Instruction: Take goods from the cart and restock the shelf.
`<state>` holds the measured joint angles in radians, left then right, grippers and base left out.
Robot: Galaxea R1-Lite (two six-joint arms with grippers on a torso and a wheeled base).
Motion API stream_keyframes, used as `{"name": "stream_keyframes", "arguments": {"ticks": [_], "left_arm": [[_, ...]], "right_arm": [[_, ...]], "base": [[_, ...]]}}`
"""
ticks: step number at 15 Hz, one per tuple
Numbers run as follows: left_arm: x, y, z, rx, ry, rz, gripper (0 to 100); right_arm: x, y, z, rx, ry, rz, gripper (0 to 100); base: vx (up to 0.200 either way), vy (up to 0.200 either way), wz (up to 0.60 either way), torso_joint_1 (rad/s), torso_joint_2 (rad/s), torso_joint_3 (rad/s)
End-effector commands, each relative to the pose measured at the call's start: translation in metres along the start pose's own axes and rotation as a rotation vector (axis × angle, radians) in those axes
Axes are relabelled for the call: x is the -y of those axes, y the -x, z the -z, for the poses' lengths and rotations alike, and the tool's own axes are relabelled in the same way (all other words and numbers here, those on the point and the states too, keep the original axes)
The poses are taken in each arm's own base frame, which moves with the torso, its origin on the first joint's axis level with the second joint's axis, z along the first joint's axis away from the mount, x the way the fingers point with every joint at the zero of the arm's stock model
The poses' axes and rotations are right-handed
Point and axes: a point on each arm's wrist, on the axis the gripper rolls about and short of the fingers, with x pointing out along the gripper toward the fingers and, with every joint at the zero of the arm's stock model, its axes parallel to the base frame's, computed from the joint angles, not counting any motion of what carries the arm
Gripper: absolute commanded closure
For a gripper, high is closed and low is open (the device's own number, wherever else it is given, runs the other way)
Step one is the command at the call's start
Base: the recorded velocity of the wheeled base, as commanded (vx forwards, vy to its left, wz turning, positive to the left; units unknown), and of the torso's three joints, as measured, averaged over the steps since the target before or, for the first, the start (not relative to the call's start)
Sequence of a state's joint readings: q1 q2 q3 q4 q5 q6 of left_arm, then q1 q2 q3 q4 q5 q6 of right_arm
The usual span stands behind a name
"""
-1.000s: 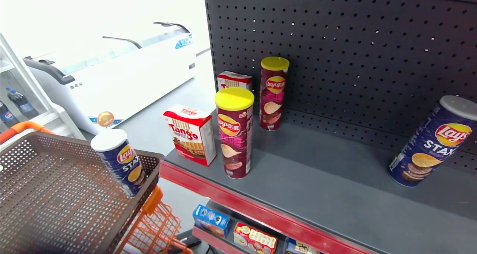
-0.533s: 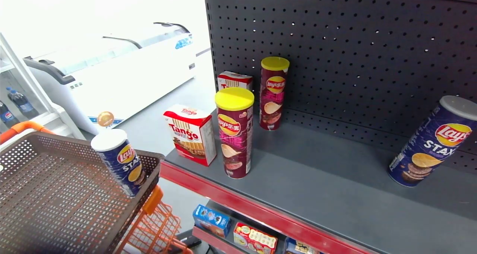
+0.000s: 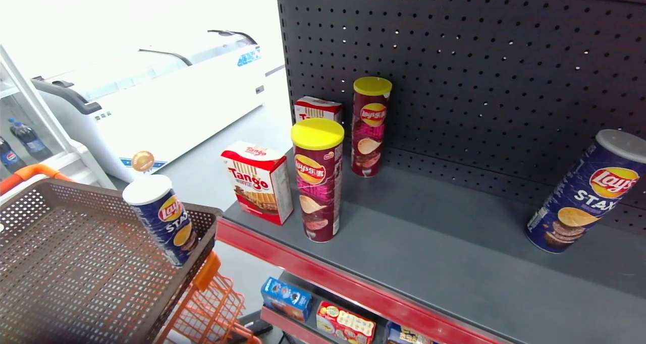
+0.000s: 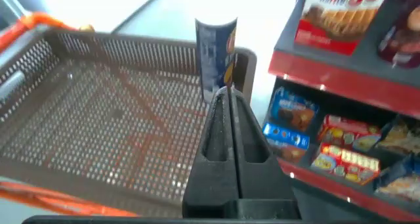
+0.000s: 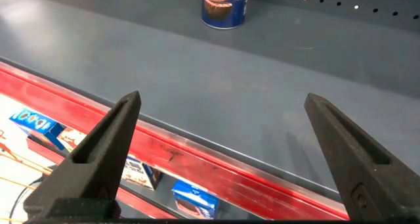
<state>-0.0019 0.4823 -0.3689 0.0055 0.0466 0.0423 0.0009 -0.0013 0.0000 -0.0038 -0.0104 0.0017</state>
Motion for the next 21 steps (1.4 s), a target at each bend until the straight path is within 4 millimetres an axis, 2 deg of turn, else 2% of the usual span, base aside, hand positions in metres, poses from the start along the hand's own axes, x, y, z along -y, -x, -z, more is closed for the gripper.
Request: {"name": "stream_keyframes", "arguments": {"ticks": [1, 4, 6, 9, 11, 16, 17, 21], "left_arm": [[0.000, -0.018, 0.006, -0.112, -0.042, -0.042, 100], [-0.008, -0.064, -0.005, -0.217, -0.066, -0.223, 100], [-0.012, -0.087, -0.004, -0.280, -0.128, -0.261, 100], [-0.026, -0.121, -0.002, -0.317, -0.103, -0.327, 100], [-0.024, -0.125, -0.004, -0.265, -0.112, -0.236, 100], [-0.024, -0.131, 0.007, -0.307, -0.141, -0.209, 100], [-0.024, -0.133, 0.005, -0.301, -0.140, -0.207, 0], [-0.024, -0.141, 0.007, -0.312, -0.134, -0.187, 0]], "right_arm": [[0.000, 0.000, 0.000, -0.002, 0.000, 0.000, 0], [0.000, 0.000, 0.000, -0.001, 0.000, 0.000, 0], [0.000, 0.000, 0.000, -0.002, 0.000, 0.000, 0], [0.000, 0.000, 0.000, -0.001, 0.000, 0.000, 0], [0.000, 0.000, 0.000, -0.001, 0.000, 0.000, 0], [0.000, 0.000, 0.000, -0.001, 0.000, 0.000, 0], [0.000, 0.000, 0.000, -0.001, 0.000, 0.000, 0], [0.000, 0.000, 0.000, -0.002, 0.000, 0.000, 0]], "base": [[0.000, 0.000, 0.00, 0.000, 0.00, 0.000], [0.000, 0.000, 0.00, 0.000, 0.00, 0.000], [0.000, 0.000, 0.00, 0.000, 0.00, 0.000], [0.000, 0.000, 0.00, 0.000, 0.00, 0.000], [0.000, 0.000, 0.00, 0.000, 0.00, 0.000], [0.000, 0.000, 0.00, 0.000, 0.00, 0.000], [0.000, 0.000, 0.00, 0.000, 0.00, 0.000], [0.000, 0.000, 0.00, 0.000, 0.00, 0.000]]}}
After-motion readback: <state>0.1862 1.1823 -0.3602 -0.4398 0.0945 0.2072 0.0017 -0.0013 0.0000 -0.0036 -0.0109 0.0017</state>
